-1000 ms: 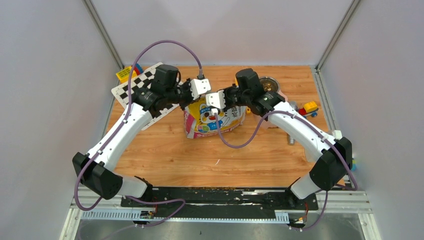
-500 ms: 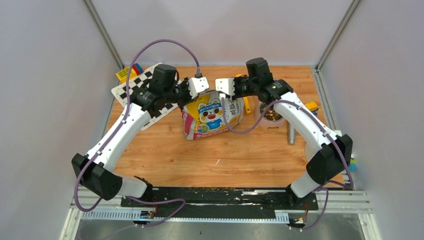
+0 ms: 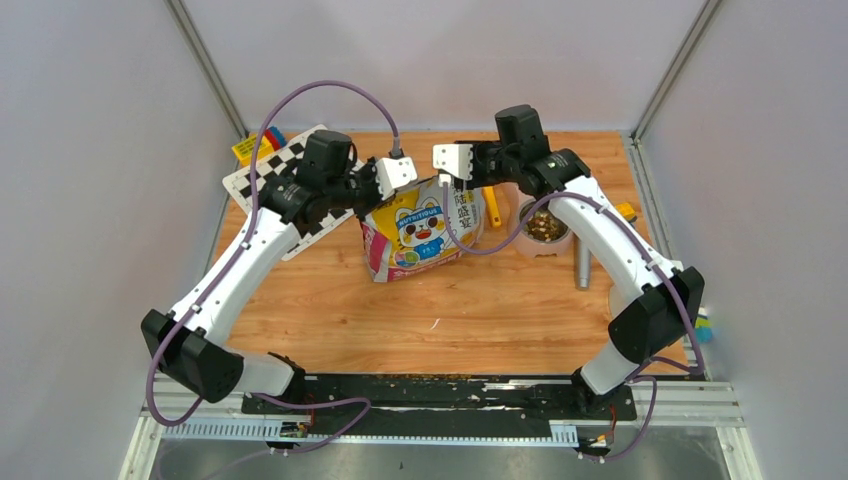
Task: Serve the pet food
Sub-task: Close the pet food bag at the center of the board.
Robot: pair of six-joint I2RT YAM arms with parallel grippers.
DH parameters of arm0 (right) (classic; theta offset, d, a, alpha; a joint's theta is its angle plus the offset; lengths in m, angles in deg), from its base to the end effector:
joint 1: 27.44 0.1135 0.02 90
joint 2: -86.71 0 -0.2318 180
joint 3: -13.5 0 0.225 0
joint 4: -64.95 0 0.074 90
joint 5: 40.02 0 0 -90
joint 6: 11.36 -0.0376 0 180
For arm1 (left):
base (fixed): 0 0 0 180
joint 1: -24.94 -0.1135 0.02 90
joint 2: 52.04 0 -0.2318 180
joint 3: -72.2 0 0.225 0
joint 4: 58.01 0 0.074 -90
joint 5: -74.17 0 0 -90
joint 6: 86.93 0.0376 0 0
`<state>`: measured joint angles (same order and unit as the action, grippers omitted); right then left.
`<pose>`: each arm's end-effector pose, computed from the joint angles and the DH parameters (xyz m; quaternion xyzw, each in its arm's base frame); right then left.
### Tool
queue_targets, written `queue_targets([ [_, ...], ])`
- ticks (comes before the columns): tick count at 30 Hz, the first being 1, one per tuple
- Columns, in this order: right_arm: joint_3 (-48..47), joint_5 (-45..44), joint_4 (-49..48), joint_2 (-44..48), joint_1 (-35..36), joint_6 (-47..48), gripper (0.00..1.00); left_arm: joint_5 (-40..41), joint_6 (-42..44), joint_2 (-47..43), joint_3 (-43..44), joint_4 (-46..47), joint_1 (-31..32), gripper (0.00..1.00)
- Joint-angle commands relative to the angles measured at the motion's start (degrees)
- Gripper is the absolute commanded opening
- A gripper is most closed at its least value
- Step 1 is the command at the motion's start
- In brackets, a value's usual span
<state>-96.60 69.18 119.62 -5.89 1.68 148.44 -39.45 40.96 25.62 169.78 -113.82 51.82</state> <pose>0.2843 0.1725 0.3466 -0.7193 0.5176 -0.0124 0.4632 0.2339 -0.1354 0.3530 0.5455 0.6863 -0.1387 0.4606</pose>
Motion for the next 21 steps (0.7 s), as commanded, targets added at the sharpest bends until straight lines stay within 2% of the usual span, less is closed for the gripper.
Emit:
queue_targets([
  [1, -2.8, -2.1, -1.2, 0.3, -0.6, -0.4, 0.43, -1.6, 1.4, -5.7, 3.0, 2.6, -0.5, 0.00],
  [5, -1.6, 1.6, -1.2, 1.3, -0.1, -0.3, 0.51, -2.5, 1.4, -5.5, 3.1, 2.3, -0.5, 0.00],
  [11, -1.6, 4.8, -1.2, -0.1, 2.5, -1.2, 0.51, -3.4, 1.0, -5.3, 3.3, 2.4, -0.5, 0.00],
  [14, -1.8, 5.2, -1.2, -1.0, 3.9, -1.3, 0.48, -3.4, 1.0, -5.4, 3.4, 2.2, -0.5, 0.00],
  [15, -1.9, 5.2, -1.2, -1.3, 4.2, -1.5, 0.46, -3.4, 1.0, -5.4, 3.3, 2.2, -0.5, 0.00],
  [16, -2.2, 5.3, -1.1, -1.6, 4.4, -1.7, 0.38, -3.4, 1.0, -5.5, 3.3, 2.2, -0.5, 0.00],
  [19, -3.1, 5.2, -0.2, -2.1, 4.5, -1.8, 0.04, -3.4, 1.1, -5.7, 2.8, 2.3, -0.5, 0.00],
  [20, -3.5, 5.1, 0.7, -2.4, 4.5, -1.5, 0.00, -3.4, 1.1, -5.8, 2.6, 2.3, -0.5, 0.00],
  [21, -4.0, 4.9, 1.6, -2.5, 4.5, -1.2, 0.00, -3.3, 1.2, -5.8, 2.5, 2.4, -0.5, 0.00],
])
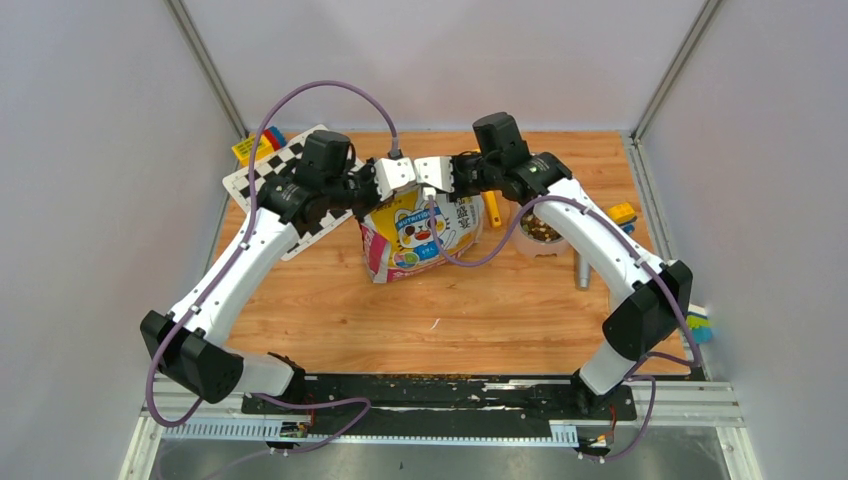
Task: Serve the pet food
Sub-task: Close the pet food bag at the center of the board.
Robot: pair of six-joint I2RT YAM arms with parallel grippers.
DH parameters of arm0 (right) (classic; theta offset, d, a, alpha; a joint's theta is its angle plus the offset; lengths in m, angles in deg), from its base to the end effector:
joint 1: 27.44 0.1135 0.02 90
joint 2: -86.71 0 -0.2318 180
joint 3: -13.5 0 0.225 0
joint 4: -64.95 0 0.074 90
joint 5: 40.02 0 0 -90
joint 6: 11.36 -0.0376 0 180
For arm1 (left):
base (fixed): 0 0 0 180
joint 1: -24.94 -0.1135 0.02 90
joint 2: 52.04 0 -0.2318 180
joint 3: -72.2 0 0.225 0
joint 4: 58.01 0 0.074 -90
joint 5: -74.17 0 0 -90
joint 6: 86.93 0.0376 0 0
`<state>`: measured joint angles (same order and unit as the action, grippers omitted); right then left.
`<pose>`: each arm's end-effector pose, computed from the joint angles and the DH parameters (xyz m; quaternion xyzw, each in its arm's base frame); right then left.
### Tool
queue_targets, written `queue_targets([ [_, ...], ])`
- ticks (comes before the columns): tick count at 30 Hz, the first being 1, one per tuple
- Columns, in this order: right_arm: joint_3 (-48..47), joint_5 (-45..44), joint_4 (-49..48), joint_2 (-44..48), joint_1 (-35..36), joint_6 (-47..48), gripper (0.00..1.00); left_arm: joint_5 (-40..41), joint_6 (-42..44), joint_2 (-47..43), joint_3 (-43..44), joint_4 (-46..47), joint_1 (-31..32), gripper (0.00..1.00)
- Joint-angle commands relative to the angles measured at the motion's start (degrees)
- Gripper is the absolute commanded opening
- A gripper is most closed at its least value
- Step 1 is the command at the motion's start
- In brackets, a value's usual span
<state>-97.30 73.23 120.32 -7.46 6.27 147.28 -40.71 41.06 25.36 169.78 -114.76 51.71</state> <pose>0.2722 0.1994 0.3412 -0.7426 0.4858 0.0461 0.4587 0.2317 -0.1346 0.3529 0.5489 0.6848 -0.1486 0.4557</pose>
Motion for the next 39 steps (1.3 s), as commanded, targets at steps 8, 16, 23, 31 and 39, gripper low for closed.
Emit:
queue_targets([
  [8, -7.4, 1.1, 3.8, -0.8, -0.6, -2.5, 0.02, -2.1, 0.9, -5.6, 2.6, 3.5, -0.4, 0.00],
  [16, -6.9, -1.1, 4.9, 0.5, -2.4, 0.4, 0.53, -2.2, 1.1, -5.9, 2.6, 3.2, -0.4, 0.00],
  [23, -9.7, -1.5, 10.1, -1.1, -5.3, 2.8, 0.53, -2.2, 1.2, -6.2, 2.4, 3.2, -0.4, 0.00],
  [31, -12.6, -1.5, 14.5, -2.5, -7.3, 4.6, 0.20, -2.1, 1.3, -6.3, 2.1, 3.2, -0.4, 0.00],
  [39, -15.1, -0.2, 18.9, -3.3, -8.2, 6.1, 0.00, -2.3, 1.2, -6.1, 2.3, 3.2, -0.4, 0.00],
])
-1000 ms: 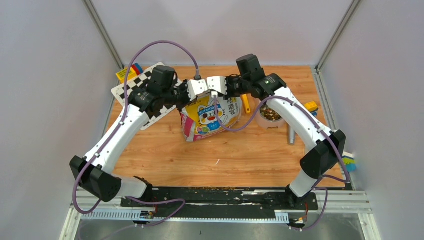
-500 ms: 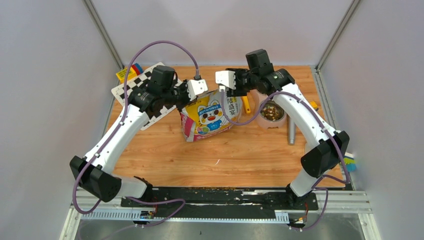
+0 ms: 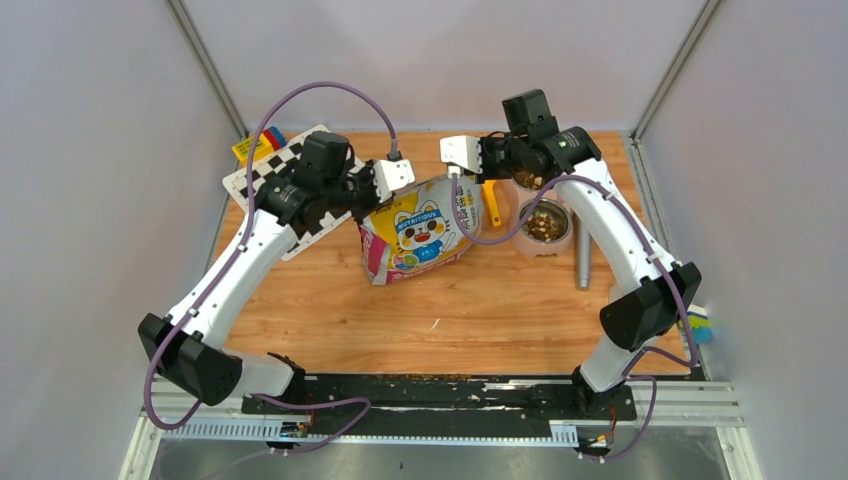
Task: Serve the pet food
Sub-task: Close the pet food bag at the center of the board.
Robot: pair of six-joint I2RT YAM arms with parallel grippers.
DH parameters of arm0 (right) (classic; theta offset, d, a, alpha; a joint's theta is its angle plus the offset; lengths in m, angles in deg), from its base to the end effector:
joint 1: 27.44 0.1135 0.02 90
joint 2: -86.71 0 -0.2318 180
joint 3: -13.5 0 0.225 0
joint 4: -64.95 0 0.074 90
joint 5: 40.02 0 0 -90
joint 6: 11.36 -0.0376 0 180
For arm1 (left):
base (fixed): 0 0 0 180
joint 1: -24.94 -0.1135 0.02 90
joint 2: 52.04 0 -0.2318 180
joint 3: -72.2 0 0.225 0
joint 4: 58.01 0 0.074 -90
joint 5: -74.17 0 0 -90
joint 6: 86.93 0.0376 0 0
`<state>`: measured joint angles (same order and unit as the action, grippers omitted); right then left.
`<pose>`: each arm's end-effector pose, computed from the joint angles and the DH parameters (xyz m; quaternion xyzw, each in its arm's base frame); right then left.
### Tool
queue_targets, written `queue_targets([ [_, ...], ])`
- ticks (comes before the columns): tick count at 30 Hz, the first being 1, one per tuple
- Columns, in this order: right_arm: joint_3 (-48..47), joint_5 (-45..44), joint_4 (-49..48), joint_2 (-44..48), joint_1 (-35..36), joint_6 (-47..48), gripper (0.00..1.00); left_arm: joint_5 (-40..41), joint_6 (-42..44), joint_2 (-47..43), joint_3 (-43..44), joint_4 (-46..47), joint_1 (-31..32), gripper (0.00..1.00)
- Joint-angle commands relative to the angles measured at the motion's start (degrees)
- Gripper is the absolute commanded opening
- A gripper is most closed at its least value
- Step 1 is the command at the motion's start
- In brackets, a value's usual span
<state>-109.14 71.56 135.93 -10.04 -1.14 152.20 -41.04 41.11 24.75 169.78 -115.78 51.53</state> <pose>0.2867 0.1571 0.3648 -0.7408 0.5297 0.0081 0.4131 0.2286 -0.1323 0.3541 0.5492 0.6860 -0.1509 0.4529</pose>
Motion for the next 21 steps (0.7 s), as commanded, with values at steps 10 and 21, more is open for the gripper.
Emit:
queue_targets([
  [10, -4.3, -0.2, 3.2, -0.3, -1.3, 0.3, 0.45, -2.2, 1.0, -5.4, 2.4, 4.2, -0.2, 0.00],
  [21, -3.9, -2.0, 3.0, -1.0, -2.7, 1.7, 0.29, -2.4, 1.1, -5.4, 2.8, 3.8, -0.2, 0.00],
])
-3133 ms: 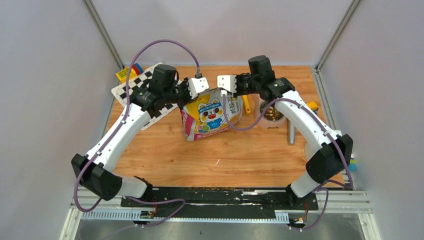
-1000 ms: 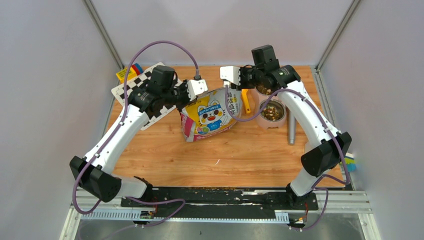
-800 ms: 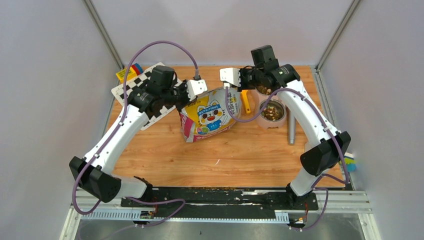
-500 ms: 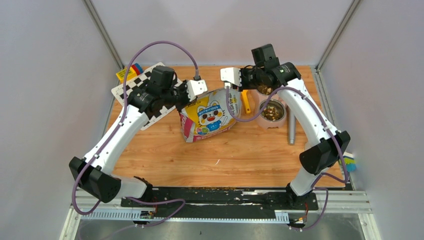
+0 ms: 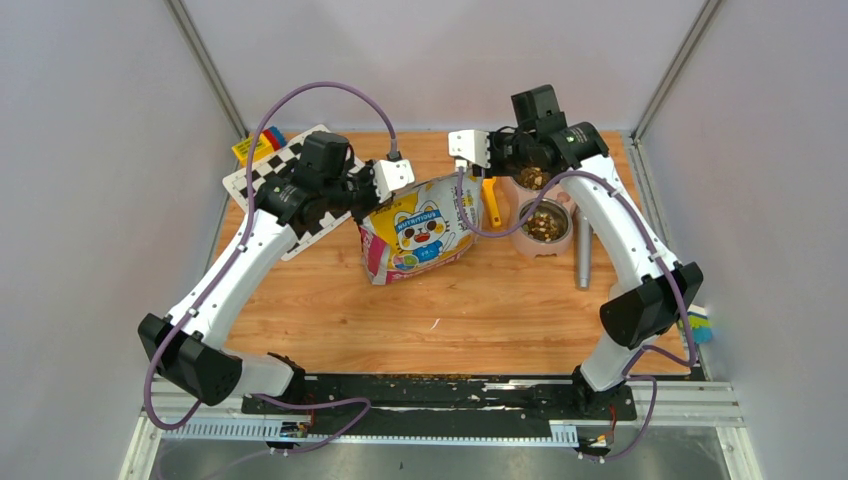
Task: Serve the pet food
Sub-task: Close the pet food bag at the center of the board.
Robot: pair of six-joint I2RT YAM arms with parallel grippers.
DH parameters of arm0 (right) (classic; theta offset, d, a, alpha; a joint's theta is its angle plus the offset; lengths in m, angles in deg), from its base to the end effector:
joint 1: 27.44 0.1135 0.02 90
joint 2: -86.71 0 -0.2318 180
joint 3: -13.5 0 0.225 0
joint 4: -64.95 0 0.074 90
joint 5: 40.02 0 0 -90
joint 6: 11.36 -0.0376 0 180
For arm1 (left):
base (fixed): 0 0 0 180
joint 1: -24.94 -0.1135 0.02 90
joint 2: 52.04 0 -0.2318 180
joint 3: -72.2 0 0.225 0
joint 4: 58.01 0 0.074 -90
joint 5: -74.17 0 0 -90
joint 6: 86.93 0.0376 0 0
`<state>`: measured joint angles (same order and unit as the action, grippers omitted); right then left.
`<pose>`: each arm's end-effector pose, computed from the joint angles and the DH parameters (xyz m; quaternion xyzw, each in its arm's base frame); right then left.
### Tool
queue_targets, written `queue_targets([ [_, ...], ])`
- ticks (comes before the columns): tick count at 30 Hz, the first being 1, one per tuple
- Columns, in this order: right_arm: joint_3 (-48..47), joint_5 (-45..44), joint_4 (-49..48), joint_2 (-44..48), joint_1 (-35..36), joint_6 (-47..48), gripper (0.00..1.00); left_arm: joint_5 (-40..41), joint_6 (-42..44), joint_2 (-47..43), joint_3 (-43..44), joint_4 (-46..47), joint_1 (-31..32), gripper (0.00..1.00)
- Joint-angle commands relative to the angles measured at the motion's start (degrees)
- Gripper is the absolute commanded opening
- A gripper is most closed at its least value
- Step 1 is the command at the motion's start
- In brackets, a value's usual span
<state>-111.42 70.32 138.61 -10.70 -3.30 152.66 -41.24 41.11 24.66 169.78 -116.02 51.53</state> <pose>0.2914 0.1449 0.3685 -0.7331 0.5483 -0.0064 0.4023 0.2279 -0.1321 0.3541 0.5497 0.6859 -0.1526 0.4518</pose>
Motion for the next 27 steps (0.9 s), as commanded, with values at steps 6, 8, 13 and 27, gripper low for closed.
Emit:
queue_targets([
  [6, -1.4, -0.4, 0.4, -0.2, -0.5, 2.4, 0.00, -2.3, 1.0, -5.1, 3.1, 4.0, -0.2, 0.00],
  [8, -1.3, 0.8, 0.5, 0.5, -0.6, 2.9, 0.00, -2.4, 1.0, -5.0, 3.3, 3.9, -0.2, 0.00],
  [13, -1.4, 3.3, -0.1, 1.7, -0.6, 3.3, 0.03, -2.5, 0.9, -4.8, 3.6, 3.7, -0.2, 0.00],
  [27, 2.0, 5.6, -1.7, 2.7, 2.7, 2.8, 0.46, -3.4, 0.4, -4.4, 4.3, 3.3, -0.2, 0.00],
])
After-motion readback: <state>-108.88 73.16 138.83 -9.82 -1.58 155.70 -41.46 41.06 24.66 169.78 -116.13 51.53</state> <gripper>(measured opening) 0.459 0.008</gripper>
